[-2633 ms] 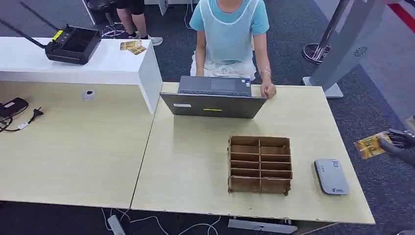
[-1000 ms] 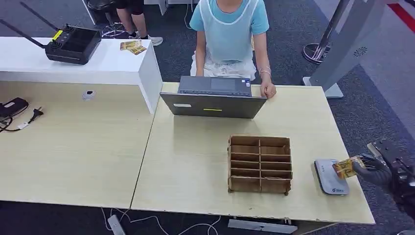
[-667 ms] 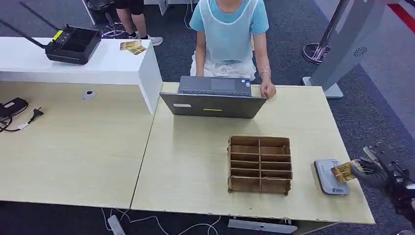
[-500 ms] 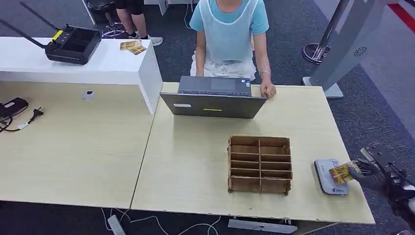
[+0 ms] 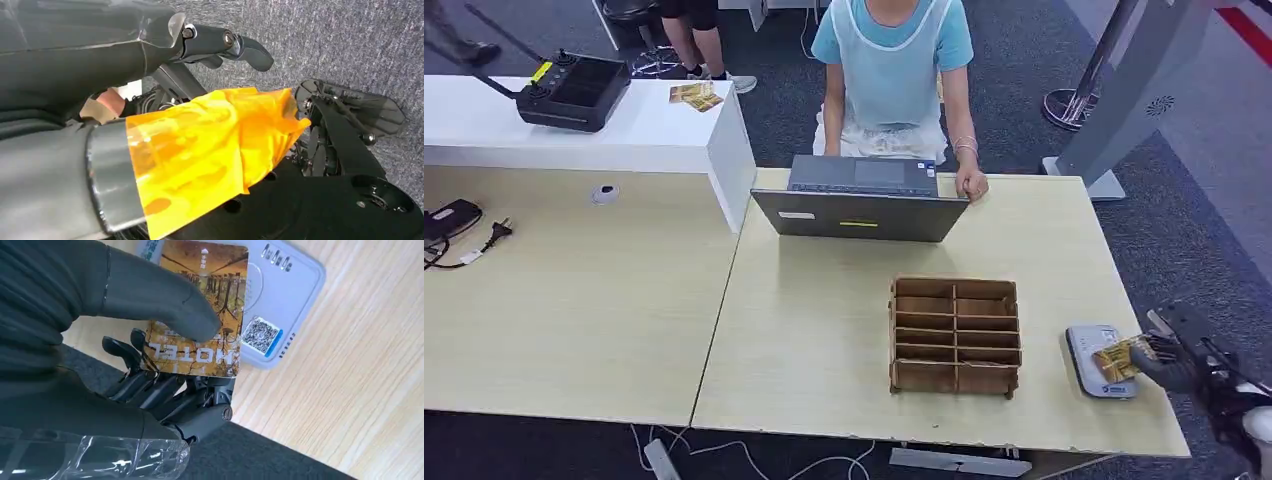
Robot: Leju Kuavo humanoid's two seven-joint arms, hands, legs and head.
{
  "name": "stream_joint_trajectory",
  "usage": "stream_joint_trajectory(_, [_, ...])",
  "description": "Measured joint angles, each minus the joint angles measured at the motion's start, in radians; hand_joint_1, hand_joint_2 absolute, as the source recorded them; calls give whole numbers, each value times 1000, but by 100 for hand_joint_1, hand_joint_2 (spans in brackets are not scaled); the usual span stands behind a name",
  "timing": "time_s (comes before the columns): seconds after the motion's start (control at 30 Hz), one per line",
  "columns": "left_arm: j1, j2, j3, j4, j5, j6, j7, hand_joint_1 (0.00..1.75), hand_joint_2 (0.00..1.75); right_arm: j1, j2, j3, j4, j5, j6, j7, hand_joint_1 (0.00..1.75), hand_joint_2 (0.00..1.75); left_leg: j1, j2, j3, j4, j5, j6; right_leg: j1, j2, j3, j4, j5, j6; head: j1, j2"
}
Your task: Pass the card to the sensor for recognition and then transmit it.
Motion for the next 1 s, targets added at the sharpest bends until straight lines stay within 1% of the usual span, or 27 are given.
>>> stream_joint_trajectory(0.13, [0, 0, 0, 0, 0, 0, 0, 0, 0, -1, 7, 0, 0, 19, -16, 4, 175, 175, 0, 0, 0, 0, 0, 0, 0, 0, 0, 0, 0, 0, 0, 0])
stream_joint_trajectory(0.73, [0, 0, 0, 0, 3, 0, 1, 0, 0, -1, 13, -2, -1, 16, -24, -2, 175, 175, 0, 0, 0, 0, 0, 0, 0, 0, 0, 0, 0, 0, 0, 0])
stream_joint_trajectory(0.87, [0, 0, 2, 0, 10, 1, 1, 0, 0, -3, 11, -34, -18, -33, 4, -21, 175, 175, 0, 0, 0, 0, 0, 0, 0, 0, 0, 0, 0, 1, 0, 0])
stream_joint_trajectory(1.0, [0, 0, 8, 0, 14, 1, 0, 0, 0, -20, -7, -75, -45, -86, 46, -14, 175, 175, 0, 0, 0, 0, 0, 0, 0, 0, 0, 0, 1, 1, 0, 0])
